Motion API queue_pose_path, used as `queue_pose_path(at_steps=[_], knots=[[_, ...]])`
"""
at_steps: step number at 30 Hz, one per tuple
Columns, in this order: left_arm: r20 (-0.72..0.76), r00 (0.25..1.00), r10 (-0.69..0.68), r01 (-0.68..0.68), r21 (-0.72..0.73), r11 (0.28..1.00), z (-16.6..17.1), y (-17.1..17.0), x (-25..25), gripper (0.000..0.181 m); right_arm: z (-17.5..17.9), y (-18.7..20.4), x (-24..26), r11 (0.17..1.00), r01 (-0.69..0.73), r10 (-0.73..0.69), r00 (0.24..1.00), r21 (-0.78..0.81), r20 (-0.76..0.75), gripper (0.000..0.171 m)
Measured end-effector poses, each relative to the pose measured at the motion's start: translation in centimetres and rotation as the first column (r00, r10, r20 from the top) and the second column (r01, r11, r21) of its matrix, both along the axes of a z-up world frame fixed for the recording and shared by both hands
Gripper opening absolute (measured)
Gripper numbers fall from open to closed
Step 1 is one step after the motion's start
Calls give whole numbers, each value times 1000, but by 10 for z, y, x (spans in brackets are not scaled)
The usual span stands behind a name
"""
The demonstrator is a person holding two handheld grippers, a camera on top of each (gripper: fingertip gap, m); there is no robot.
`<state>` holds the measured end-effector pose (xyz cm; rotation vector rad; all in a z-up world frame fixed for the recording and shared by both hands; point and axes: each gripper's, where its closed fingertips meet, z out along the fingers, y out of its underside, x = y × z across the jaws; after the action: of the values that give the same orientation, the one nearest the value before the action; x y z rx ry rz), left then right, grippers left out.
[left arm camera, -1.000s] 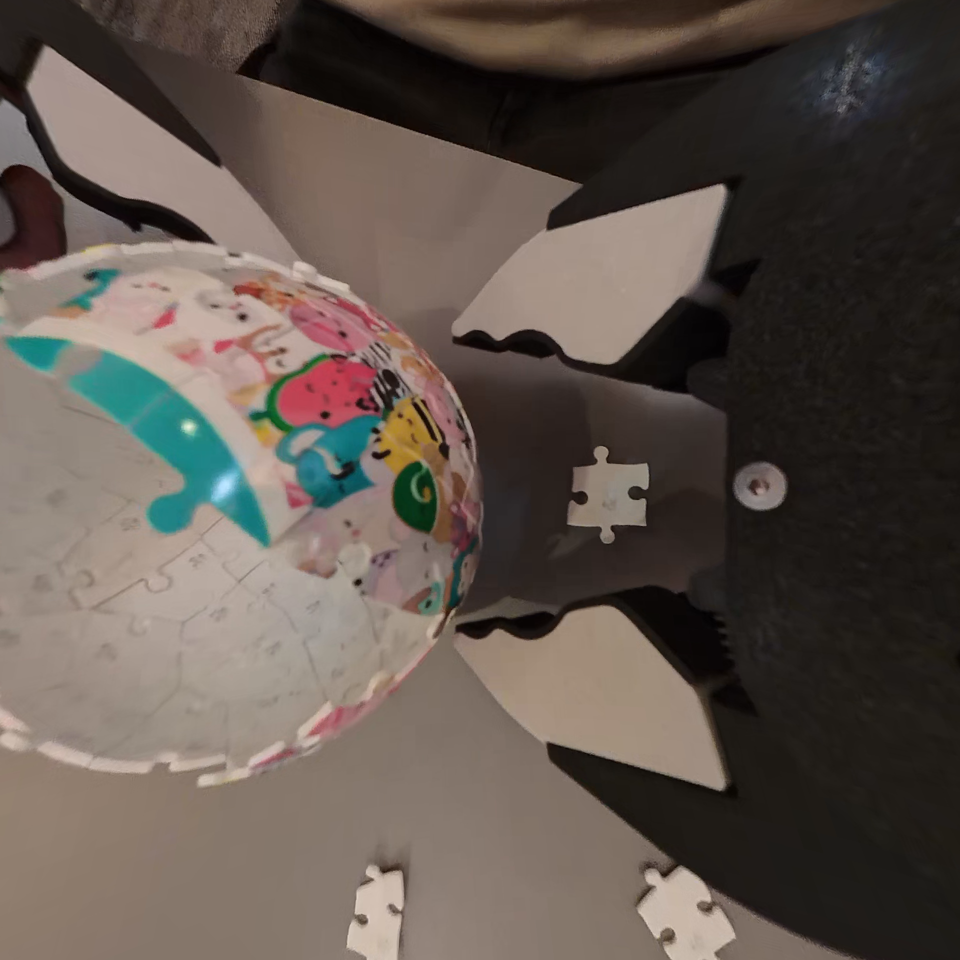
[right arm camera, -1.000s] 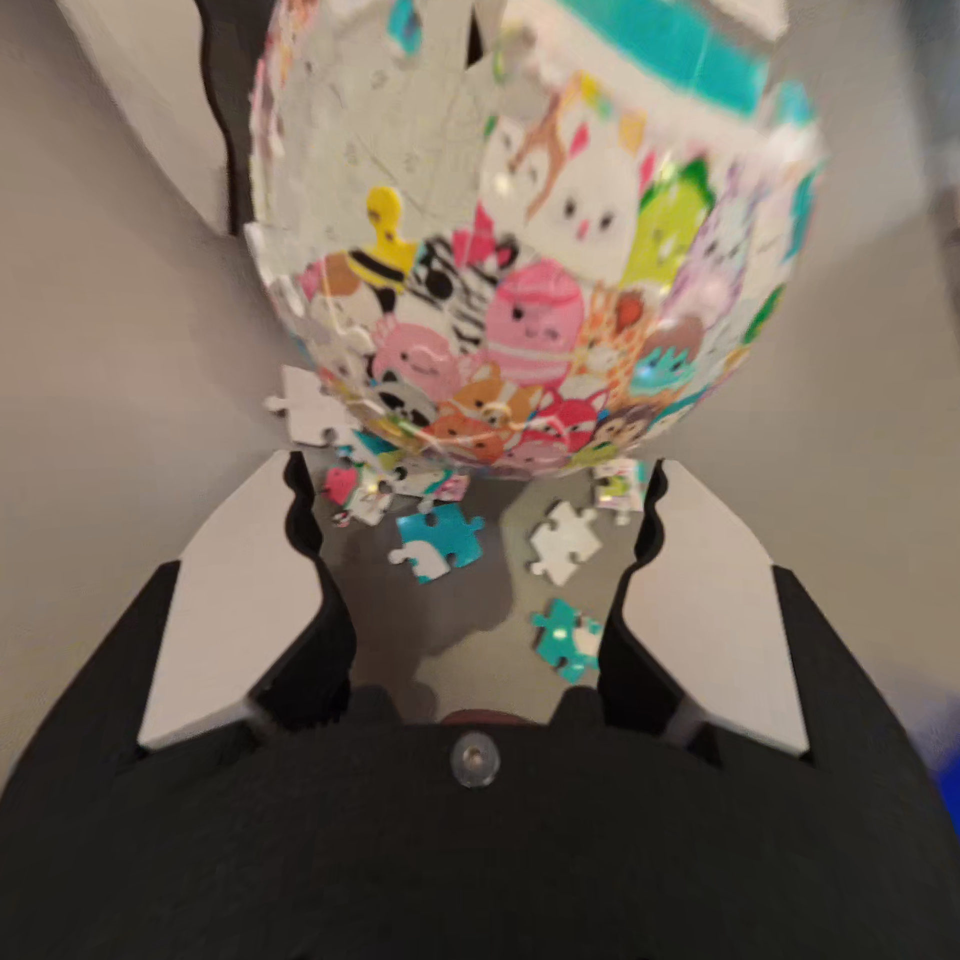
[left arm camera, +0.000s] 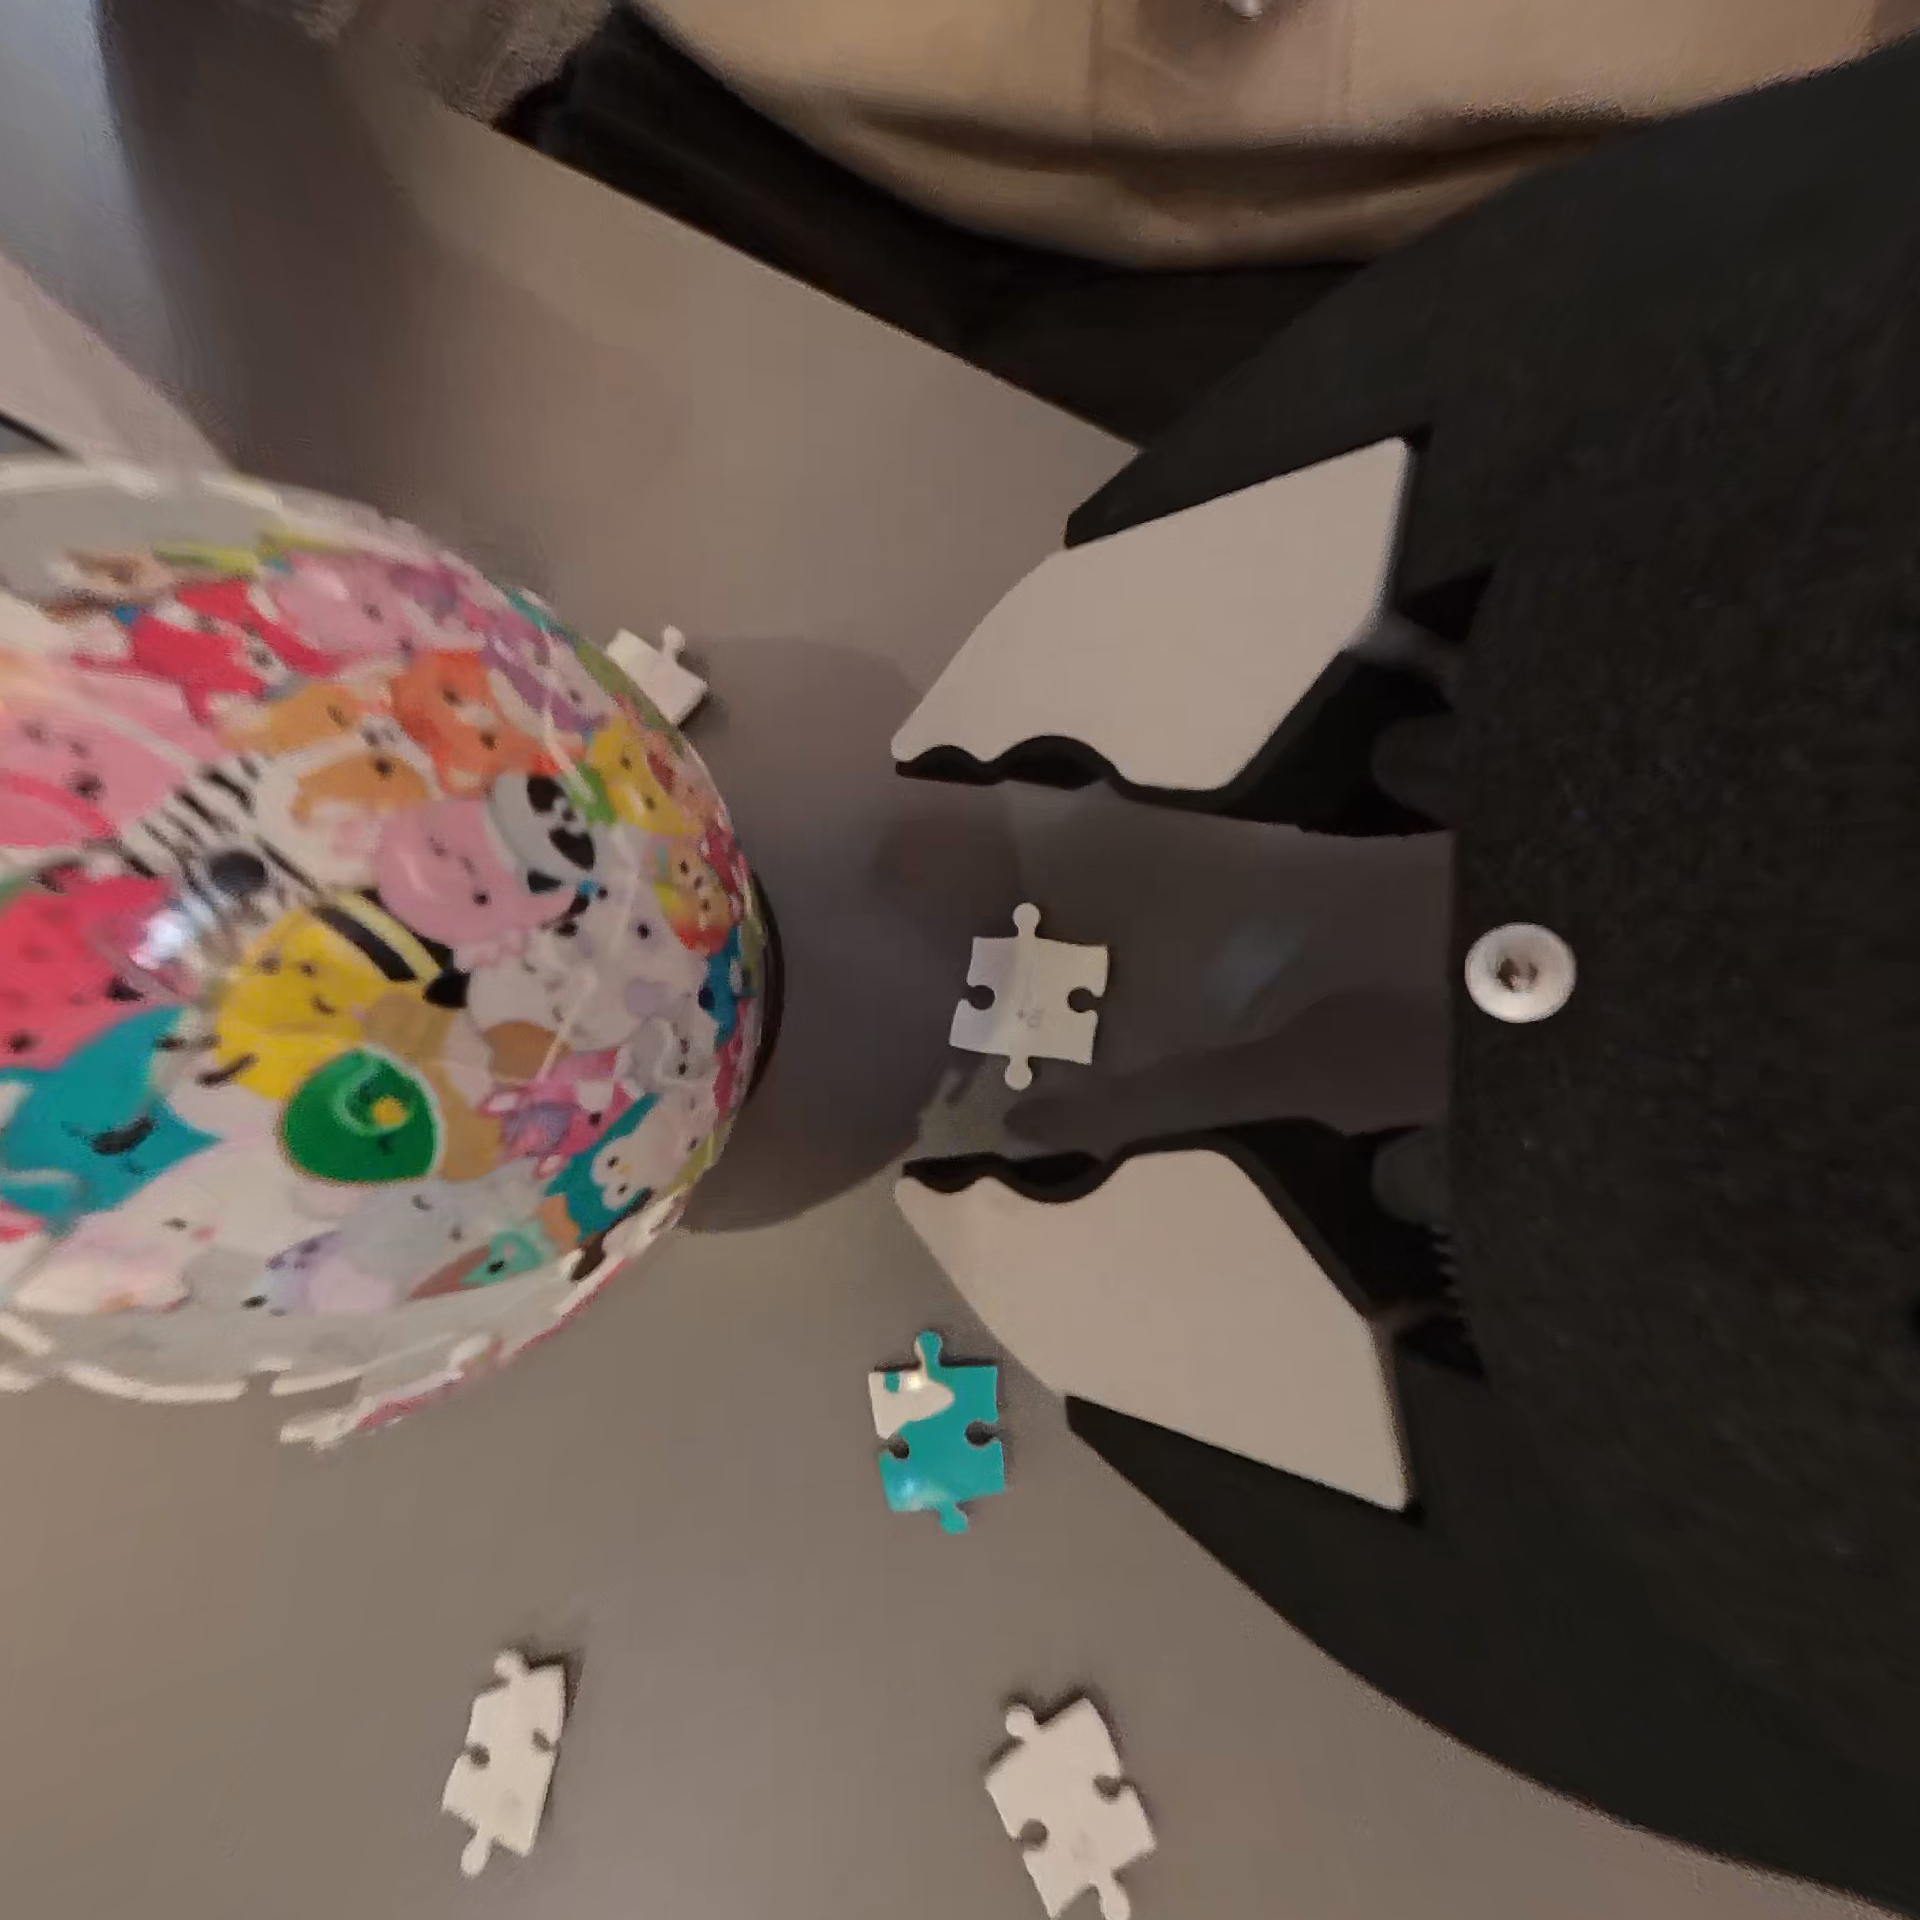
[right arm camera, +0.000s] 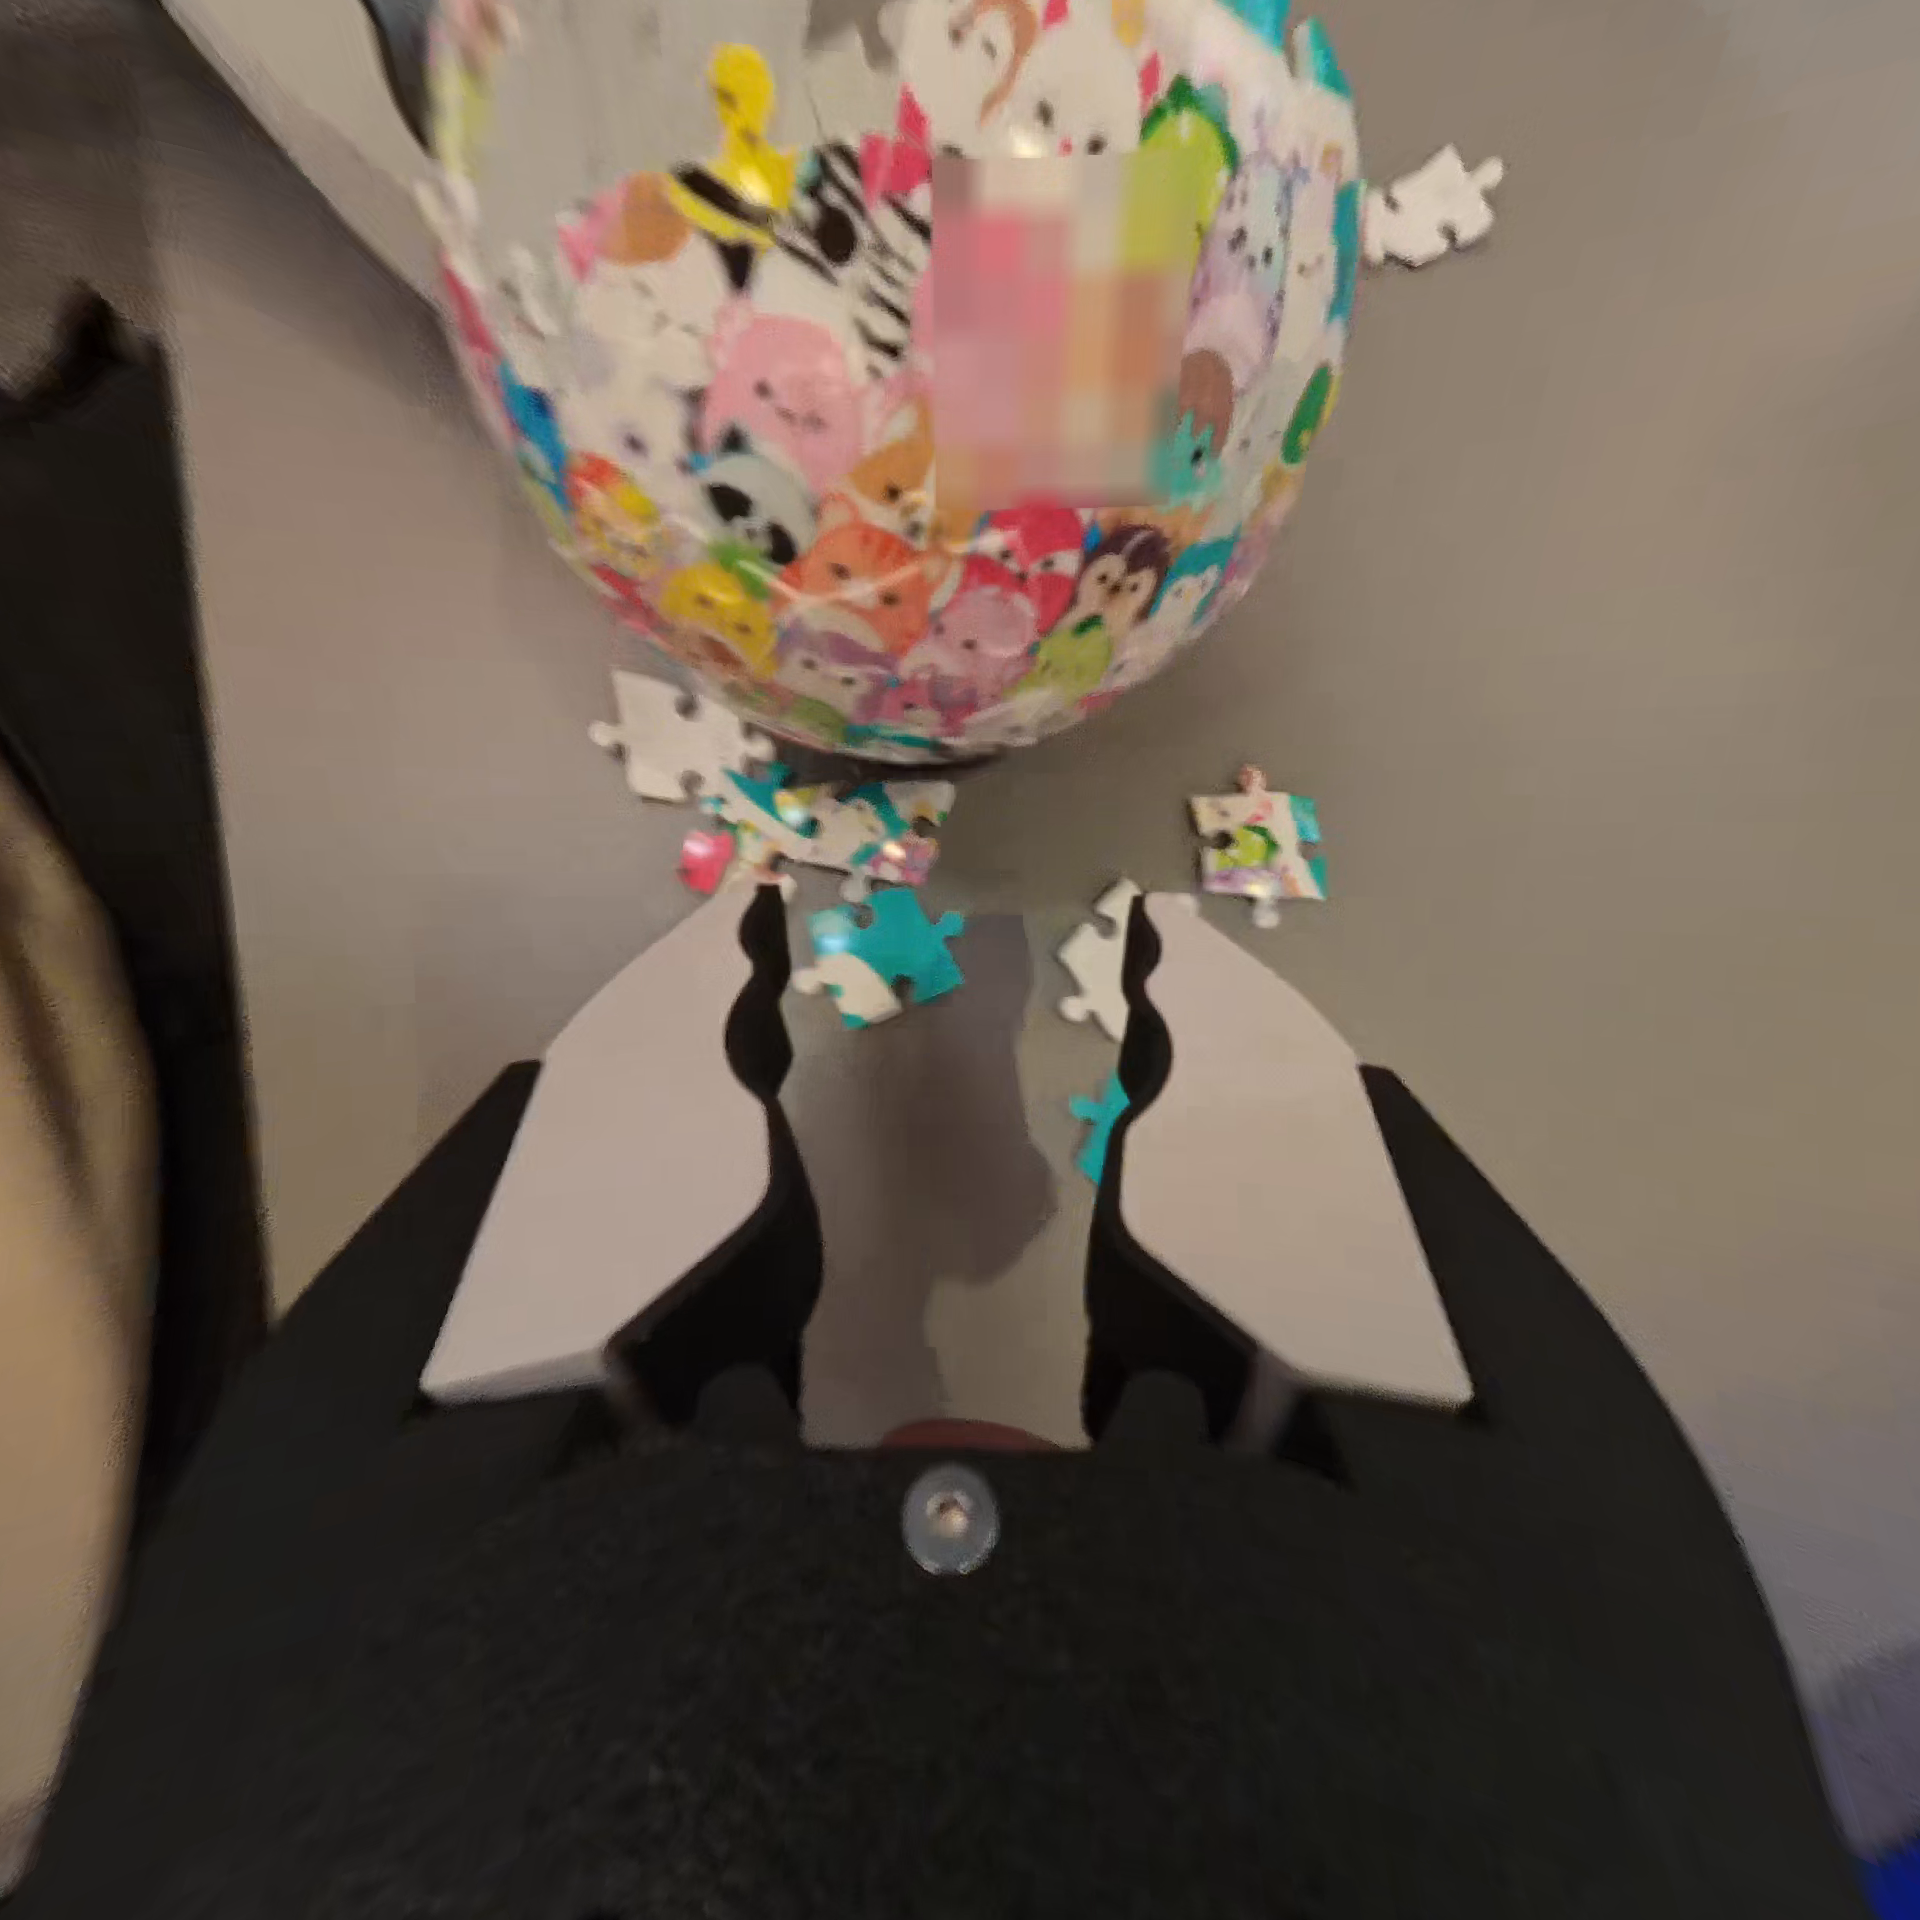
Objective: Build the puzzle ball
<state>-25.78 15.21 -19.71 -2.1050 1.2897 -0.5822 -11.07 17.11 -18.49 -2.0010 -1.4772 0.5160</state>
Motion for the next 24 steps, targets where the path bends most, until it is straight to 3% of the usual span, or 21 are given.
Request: queue_pose_path(at_steps=[2, 5, 8, 14, 19, 20, 21, 24], knots=[[56, 998, 13, -14, 22, 1000, 12, -8, 0, 60, -3, -16, -13, 999, -27, 23, 995, -42, -101, 54], [130, 991, 20, -24, 30, 999, 24, -17, 4, 54, -27, -3, -16, 999, 0, 0, 1000, 52, 6, 49], [177, 984, 7, -6, -4, 1000, 30, -26, 9, 54, -38, -10, -33, 995, -30, 25, 998, -99, -52, 45], [184, 983, -15, 18, -13, 1000, 29, -30, 14, 54, -40, -10, -20, 997, -14, 15, 1000, -81, 7, 29], [213, 977, -13, 15, -8, 1000, 34, -30, 15, 52, -38, -9, -4, 1000, 10, -10, 999, -3, 42, 28], [213, 977, -13, 14, -5, 1000, 35, -31, 15, 52, -36, -9, -3, 1000, 10, -10, 999, 2, 39, 22], [211, 977, -13, 14, -3, 1000, 36, -31, 15, 52, -28, -10, -4, 1000, 5, -5, 1000, 11, 2, 0], [228, 974, -14, 13, 8, 1000, 42, -35, 15, 52, -17, -9, -3, 999, 17, -16, 1000, 31, -16, 5]])
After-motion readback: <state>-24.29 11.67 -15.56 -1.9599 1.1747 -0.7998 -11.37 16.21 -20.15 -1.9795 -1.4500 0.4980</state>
